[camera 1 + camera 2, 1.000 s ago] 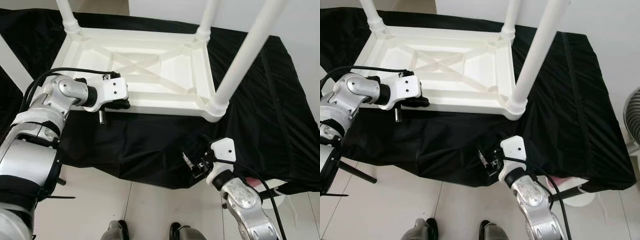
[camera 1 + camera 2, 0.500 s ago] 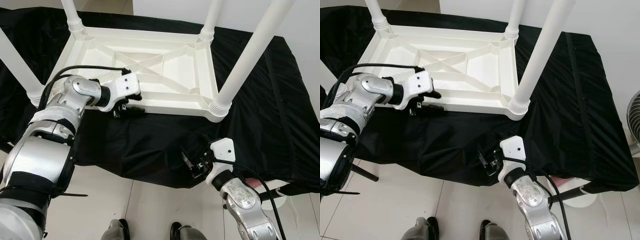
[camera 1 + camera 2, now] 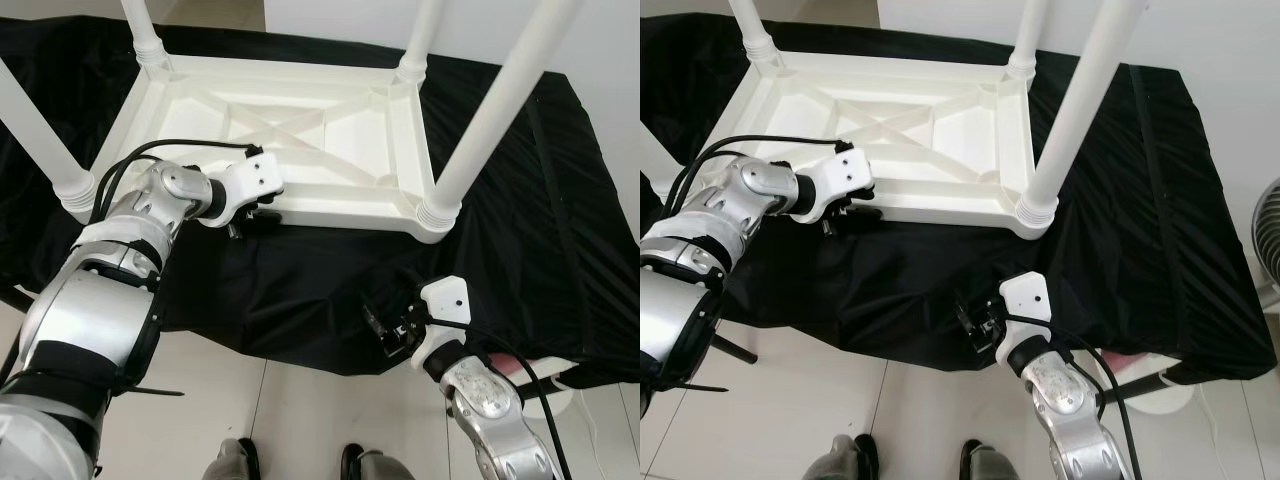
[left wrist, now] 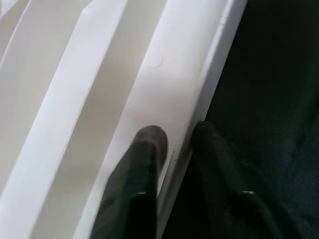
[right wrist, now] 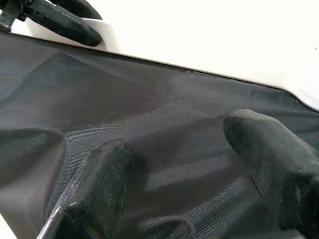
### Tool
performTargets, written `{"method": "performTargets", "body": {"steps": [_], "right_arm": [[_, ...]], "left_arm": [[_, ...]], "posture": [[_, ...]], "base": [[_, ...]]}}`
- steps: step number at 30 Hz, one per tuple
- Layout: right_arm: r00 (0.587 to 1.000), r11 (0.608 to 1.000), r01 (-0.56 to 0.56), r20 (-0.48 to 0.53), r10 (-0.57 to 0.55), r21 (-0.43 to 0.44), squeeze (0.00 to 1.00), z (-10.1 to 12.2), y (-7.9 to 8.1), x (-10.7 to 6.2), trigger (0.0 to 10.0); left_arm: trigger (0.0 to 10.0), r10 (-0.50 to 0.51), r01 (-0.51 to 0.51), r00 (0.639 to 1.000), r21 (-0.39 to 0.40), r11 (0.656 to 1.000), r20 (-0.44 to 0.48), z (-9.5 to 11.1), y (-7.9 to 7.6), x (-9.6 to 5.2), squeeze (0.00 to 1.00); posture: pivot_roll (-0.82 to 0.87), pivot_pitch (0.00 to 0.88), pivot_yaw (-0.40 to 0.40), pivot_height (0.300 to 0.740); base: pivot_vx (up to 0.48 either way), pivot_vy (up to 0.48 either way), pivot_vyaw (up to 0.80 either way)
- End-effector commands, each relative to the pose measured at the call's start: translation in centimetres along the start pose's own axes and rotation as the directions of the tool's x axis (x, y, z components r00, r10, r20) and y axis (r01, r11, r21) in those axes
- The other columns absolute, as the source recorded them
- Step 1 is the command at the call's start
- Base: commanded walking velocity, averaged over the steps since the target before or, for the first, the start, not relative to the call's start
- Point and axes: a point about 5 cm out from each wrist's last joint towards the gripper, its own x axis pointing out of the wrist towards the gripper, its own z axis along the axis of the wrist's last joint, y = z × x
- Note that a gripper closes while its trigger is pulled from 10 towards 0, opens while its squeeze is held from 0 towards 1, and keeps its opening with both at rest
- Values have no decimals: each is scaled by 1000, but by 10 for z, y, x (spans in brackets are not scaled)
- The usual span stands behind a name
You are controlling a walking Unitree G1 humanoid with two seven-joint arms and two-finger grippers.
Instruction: Building children table
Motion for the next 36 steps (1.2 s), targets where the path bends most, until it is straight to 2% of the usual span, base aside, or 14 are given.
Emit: {"method": "performTargets", "body": {"steps": [1,3,7,15,16,17,19,20,23,24,28,33,36], "right_arm": [[1000,1000,2,-13,-2,-8,0,-2,0,-3,10000],[1000,1000,1,-11,-1,-9,0,-2,0,-2,10000],[1000,1000,0,-8,-1,-9,0,-1,0,-1,10000],[1000,1000,-1,-7,1,-11,0,-2,0,-1,10000],[1000,1000,-2,-8,2,-11,0,-2,0,-1,10000],[1000,1000,-2,-8,2,-11,0,-2,0,-1,10000],[1000,1000,-2,-9,2,-11,0,-3,-1,-1,10000],[1000,1000,-2,-10,2,-12,0,-3,-1,-2,10000],[1000,1000,-1,-8,1,-12,0,-2,-2,-1,10000],[1000,1000,-1,-8,1,-12,0,-2,-2,-1,10000],[1000,1000,5,-9,-6,-14,0,-3,-6,-1,10000],[1000,1000,1,-1,-1,-20,0,-1,-5,0,10000],[1000,1000,-2,5,2,-22,0,1,-5,0,10000]], "left_arm": [[0,24,-25,999,-16,1000,-41,-12,-5,2,0],[0,-57,57,997,9,998,-60,-19,-12,0,0],[0,-132,134,989,24,991,-66,-23,-17,-3,0],[0,-187,190,981,61,980,-57,-24,-18,-8,0],[0,-238,240,971,105,965,-39,-24,-17,-16,0],[0,-238,240,971,105,965,-39,-24,-17,-16,0],[0,-306,307,951,197,931,-34,-23,-15,-29,0],[0,-323,322,946,219,921,-36,-23,-15,-33,0],[0,-360,364,930,289,885,-72,-26,-13,-46,0],[0,-360,364,930,289,885,-72,-26,-13,-46,0],[0,-386,410,912,328,851,-137,-34,-9,-64,0],[0,-373,426,902,311,850,-216,-50,-9,-76,0],[0,-353,416,902,286,863,-249,-60,-9,-81,0]], "posture": [[-125,232,36,740],[-123,228,35,740],[-122,226,35,740],[-119,221,32,740],[-120,217,31,740],[-120,217,31,740],[-116,215,29,740],[-116,215,29,740],[-112,213,27,740],[-112,213,27,740],[-106,212,26,740],[-99,211,26,740],[-102,210,29,740]], "base": [[0,0,0],[0,0,0],[0,0,0],[0,0,0],[0,0,0],[0,0,0],[0,0,0],[0,0,0],[0,0,0],[0,0,0],[0,0,0],[0,0,0],[0,0,0]]}}
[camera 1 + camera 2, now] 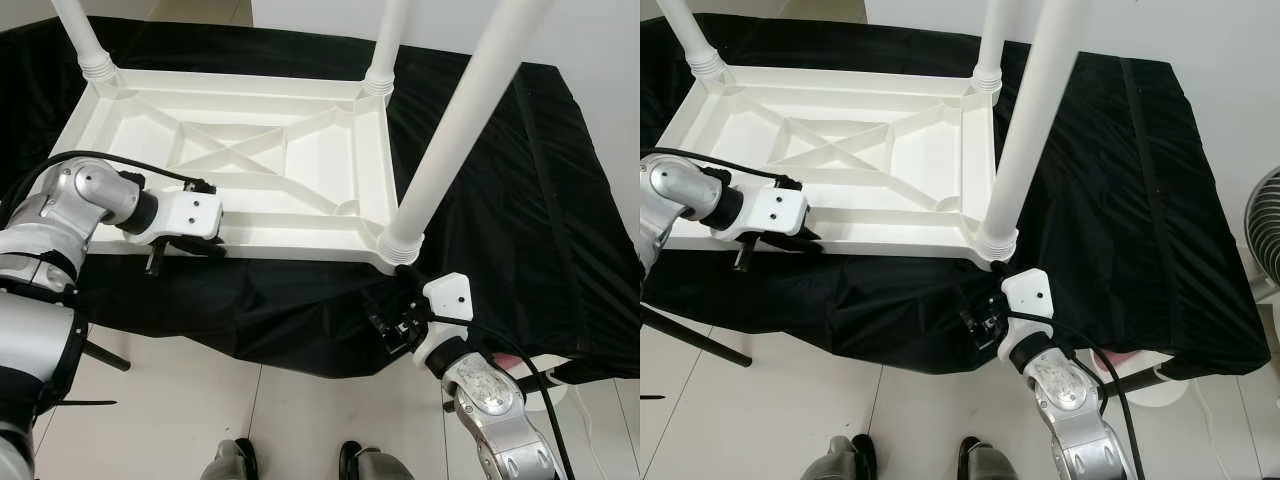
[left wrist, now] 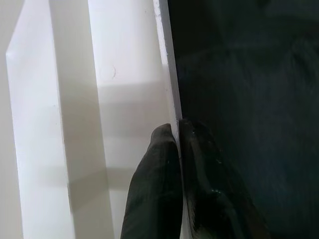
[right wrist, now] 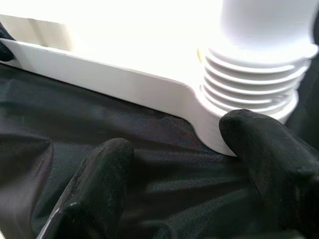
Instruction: Building children table
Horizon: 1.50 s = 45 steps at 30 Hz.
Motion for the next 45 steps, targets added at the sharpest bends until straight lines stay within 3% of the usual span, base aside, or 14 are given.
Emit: {"method": "performTargets", "body": {"steps": [1,5,6,8,9,11,13,14,18,21,24,27,41,45], "right_arm": [[1000,1000,13,-6,-13,-12,0,-1,-4,-2,10000],[1000,1000,9,-6,-9,-13,0,-1,-3,-2,10000],[1000,1000,7,-6,-7,-13,0,-1,-3,-2,10000],[1000,1000,7,-6,-7,-13,0,-1,-3,-2,10000],[1000,1000,5,-6,-5,-15,0,-1,-2,-3,10000],[1000,1000,7,-7,-7,-16,0,-2,-3,-3,10000],[1000,1000,10,-9,-10,-17,0,-2,-3,-4,10000],[1000,1000,16,-8,-16,-15,0,-2,-3,-3,10000],[1000,1000,24,-3,-24,-10,0,-2,-2,-2,10000],[999,999,33,10,-33,-6,0,1,0,0,10000],[999,999,35,13,-35,-5,0,1,1,1,10000],[999,999,48,17,-48,-6,0,2,1,0,10000],[996,997,79,37,-79,-6,0,6,-2,6,10000],[996,997,76,49,-75,-8,0,7,-3,11,10000]], "left_arm": [[0,-12,9,994,-31,999,-109,-20,-13,-5,0],[0,28,-34,992,-49,998,-119,-23,-14,-3,0],[10000,67,-73,990,-49,996,-126,-23,-12,-2,0],[10000,67,-73,990,-49,996,-126,-23,-12,-2,0],[10000,98,-105,990,-65,992,-105,-22,-10,-2,890],[10000,123,-129,991,-103,986,-59,-19,-7,-2,1000],[10000,179,-176,984,-138,975,10,-13,-1,-3,1000],[10000,287,-245,944,-233,941,166,0,11,-5,0],[10000,383,-306,889,-298,904,252,9,20,-5,0],[10000,573,-422,752,-430,798,325,25,38,-3,1000],[10000,607,-448,725,-446,775,327,28,41,-4,1000],[10000,665,-469,658,-499,729,353,38,45,-3,0],[10000,462,16,588,-581,814,664,83,-43,20,0],[10000,767,-365,555,-735,571,321,54,-22,29,0]], "posture": [[-104,209,26,740],[-103,210,25,740],[-108,208,24,740],[-108,208,24,740],[-108,208,24,740],[-112,207,26,740],[-108,205,28,740],[-102,198,30,740],[-98,198,34,740],[-96,190,42,740],[-97,190,43,740],[-100,185,51,740],[-94,134,38,740],[-89,125,37,740]], "base": [[0,0,0],[0,0,0],[0,0,0],[0,0,0],[0,0,0],[0,0,0],[0,0,0],[0,0,0],[0,0,0],[0,0,0],[0,0,0],[0,0,0],[0,0,0],[0,0,0]]}}
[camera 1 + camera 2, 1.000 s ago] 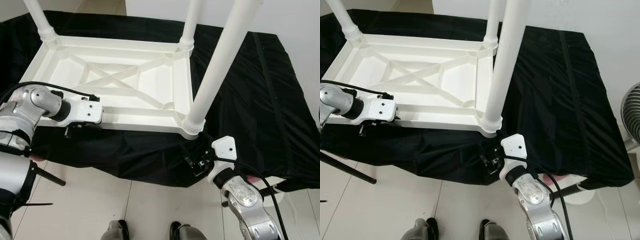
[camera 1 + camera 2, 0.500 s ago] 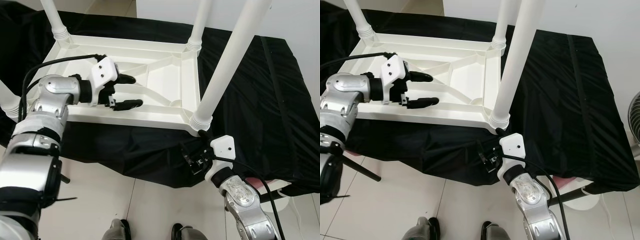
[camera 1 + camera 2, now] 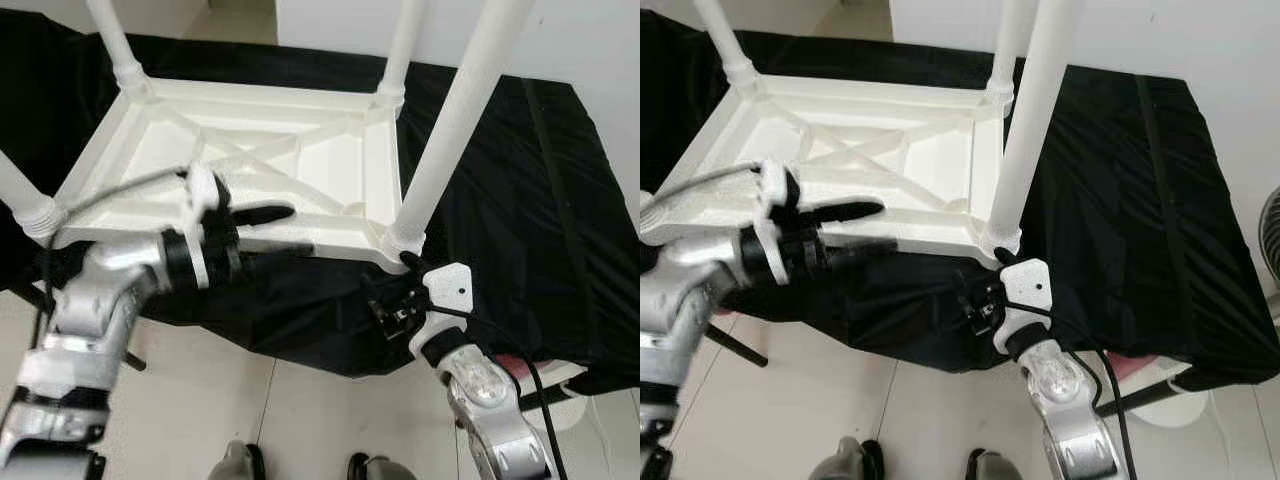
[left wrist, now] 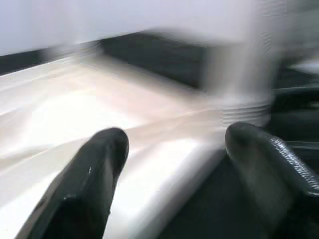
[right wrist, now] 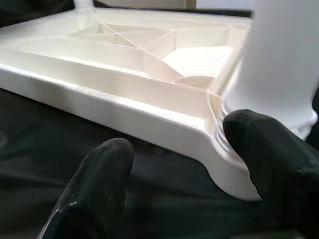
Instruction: Building children table
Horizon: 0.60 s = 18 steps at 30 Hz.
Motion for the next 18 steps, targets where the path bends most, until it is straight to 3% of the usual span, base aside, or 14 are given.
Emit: {"method": "performTargets", "body": {"steps": [1,2,3,4,5,9,12,17,18], "right_arm": [[1000,1000,-1,-11,1,-1,0,-4,1,-2,10000],[1000,1000,3,-7,-3,5,0,-3,2,-2,10000],[1000,1000,3,-7,-3,5,0,-3,2,-2,10000],[1000,1000,5,-5,-5,9,0,-3,3,-3,10000],[1000,1000,5,-3,-5,11,0,-2,4,-2,10000],[1000,1000,14,11,-14,20,0,1,7,1,10000],[1000,1000,17,20,-18,25,0,2,8,3,10000],[1000,999,26,16,-26,32,0,0,6,4,10000],[999,997,42,0,-42,64,0,-4,2,5,10000]], "left_arm": [[10000,273,-268,962,104,958,-29,1,22,-7,0],[10000,505,-501,863,157,851,21,9,36,-15,0],[10000,505,-501,863,157,851,21,9,36,-15,0],[10000,568,-567,822,156,809,37,14,37,-20,0],[10000,595,-593,803,157,790,39,16,36,-24,0],[10000,623,-621,782,128,773,33,20,30,-32,0],[10000,606,-607,795,70,792,33,21,24,-33,0],[10000,630,-633,774,63,772,61,22,22,-32,0],[10000,624,-625,780,120,771,54,22,18,-32,0]], "posture": [[-89,120,32,740],[-92,106,32,740],[-92,106,32,740],[-92,106,32,740],[-95,101,34,740],[-102,73,38,740],[-108,64,36,740],[-114,41,29,740],[-113,30,26,740]], "base": [[0,0,0],[0,0,0],[0,0,0],[0,0,0],[0,0,0],[0,0,0],[0,0,0],[0,0,0],[0,0,0]]}}
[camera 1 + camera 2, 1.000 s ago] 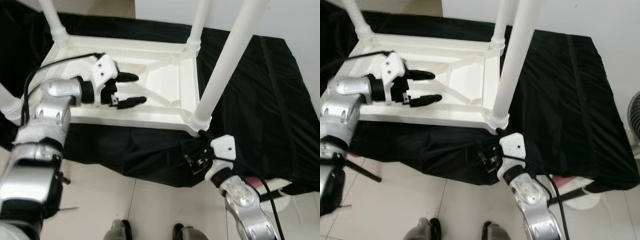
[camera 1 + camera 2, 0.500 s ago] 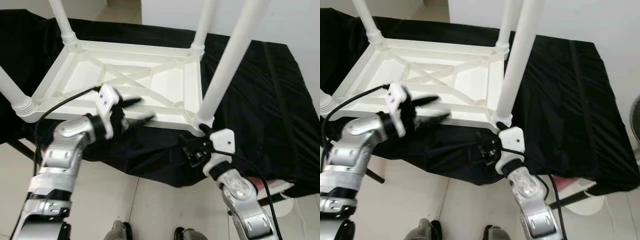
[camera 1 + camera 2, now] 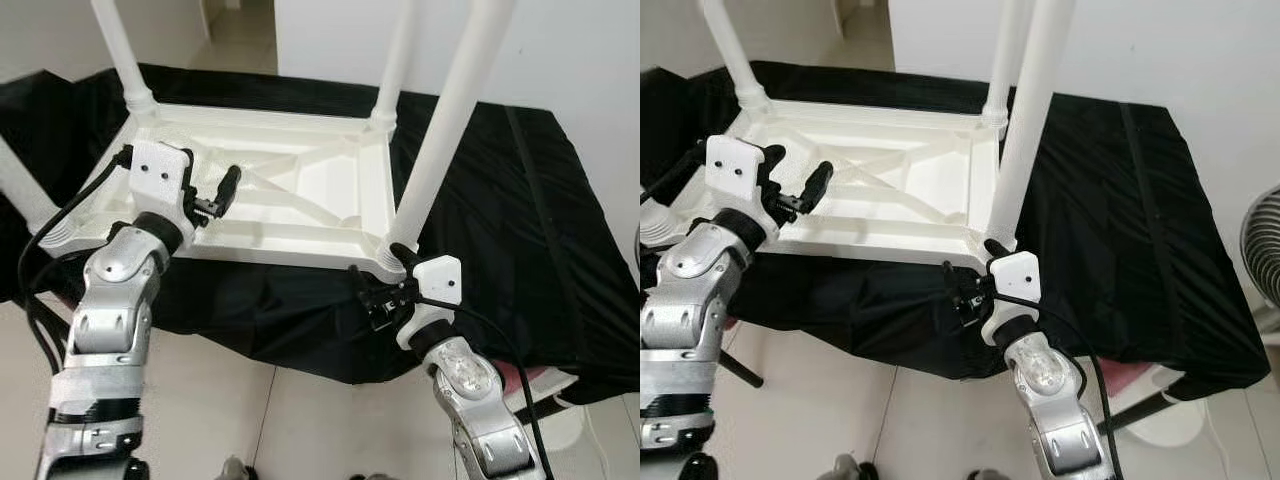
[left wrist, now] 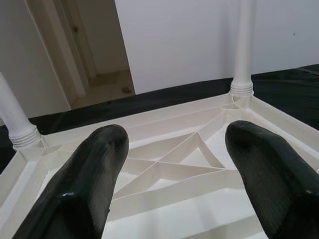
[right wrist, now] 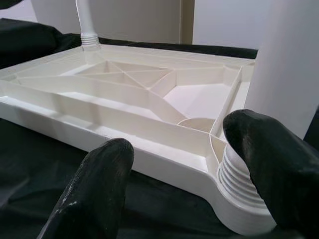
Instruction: Building children table
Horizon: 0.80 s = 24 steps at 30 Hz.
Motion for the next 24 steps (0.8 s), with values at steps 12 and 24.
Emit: {"method": "performTargets", "body": {"steps": [12,24], "right_arm": [[994,994,103,-35,-104,-44,0,-10,-43,0,10000],[991,993,-115,-65,117,23,0,-4,-79,34,10000]], "left_arm": [[10000,-175,194,978,186,963,-113,-5,-14,-12,0],[10000,-579,594,802,89,800,-147,12,-35,-11,0]], "posture": [[-110,32,33,740],[-88,53,32,740]], "base": [[0,0,0],[0,0,0]]}}
